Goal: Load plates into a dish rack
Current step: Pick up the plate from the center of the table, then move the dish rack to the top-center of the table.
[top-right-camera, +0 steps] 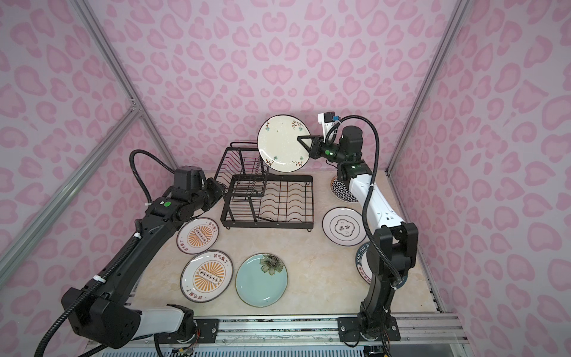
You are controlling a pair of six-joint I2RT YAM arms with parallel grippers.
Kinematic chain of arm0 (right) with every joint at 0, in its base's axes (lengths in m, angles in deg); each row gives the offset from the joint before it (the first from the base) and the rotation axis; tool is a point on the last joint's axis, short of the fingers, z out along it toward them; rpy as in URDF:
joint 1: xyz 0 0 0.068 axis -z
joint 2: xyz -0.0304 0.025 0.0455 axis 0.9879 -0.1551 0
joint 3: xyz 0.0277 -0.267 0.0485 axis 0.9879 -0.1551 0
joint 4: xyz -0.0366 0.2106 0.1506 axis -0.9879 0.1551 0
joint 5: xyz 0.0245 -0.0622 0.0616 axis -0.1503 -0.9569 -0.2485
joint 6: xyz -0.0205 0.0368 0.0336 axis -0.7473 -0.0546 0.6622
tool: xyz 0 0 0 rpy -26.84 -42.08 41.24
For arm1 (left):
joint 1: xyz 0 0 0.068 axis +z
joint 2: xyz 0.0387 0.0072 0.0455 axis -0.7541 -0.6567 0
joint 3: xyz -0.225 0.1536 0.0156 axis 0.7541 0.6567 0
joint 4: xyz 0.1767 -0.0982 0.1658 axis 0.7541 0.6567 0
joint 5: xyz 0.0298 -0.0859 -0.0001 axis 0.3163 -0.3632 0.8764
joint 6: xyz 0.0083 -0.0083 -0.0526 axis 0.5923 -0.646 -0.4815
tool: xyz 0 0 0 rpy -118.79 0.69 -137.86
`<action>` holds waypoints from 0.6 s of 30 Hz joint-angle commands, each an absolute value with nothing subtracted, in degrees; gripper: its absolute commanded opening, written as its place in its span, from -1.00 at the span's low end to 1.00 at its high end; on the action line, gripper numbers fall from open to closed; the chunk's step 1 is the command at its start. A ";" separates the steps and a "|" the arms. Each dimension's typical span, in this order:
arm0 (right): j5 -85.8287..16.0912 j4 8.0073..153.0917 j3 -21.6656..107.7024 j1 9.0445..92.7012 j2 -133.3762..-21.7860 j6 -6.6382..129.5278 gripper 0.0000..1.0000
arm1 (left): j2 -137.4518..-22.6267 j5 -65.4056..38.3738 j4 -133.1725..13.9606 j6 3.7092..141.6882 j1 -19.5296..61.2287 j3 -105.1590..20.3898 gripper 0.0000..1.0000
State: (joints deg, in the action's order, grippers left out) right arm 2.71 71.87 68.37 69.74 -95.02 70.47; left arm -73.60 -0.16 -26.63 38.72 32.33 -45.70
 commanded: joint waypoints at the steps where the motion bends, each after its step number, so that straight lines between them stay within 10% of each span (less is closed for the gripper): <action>1: 3.05 65.93 68.17 69.70 -94.37 71.49 -1.00 | -74.82 -1.72 -20.89 45.71 32.34 -47.26 -0.81; 18: 1.93 68.48 68.45 69.48 -93.56 69.47 -1.00 | -74.83 -4.16 -17.22 50.51 32.73 -48.60 -0.92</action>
State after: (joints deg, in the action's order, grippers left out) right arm 2.39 72.24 67.98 69.59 -94.17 69.86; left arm -75.48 -2.46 -17.62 50.11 32.65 -47.89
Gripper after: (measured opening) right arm 0.098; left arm 0.050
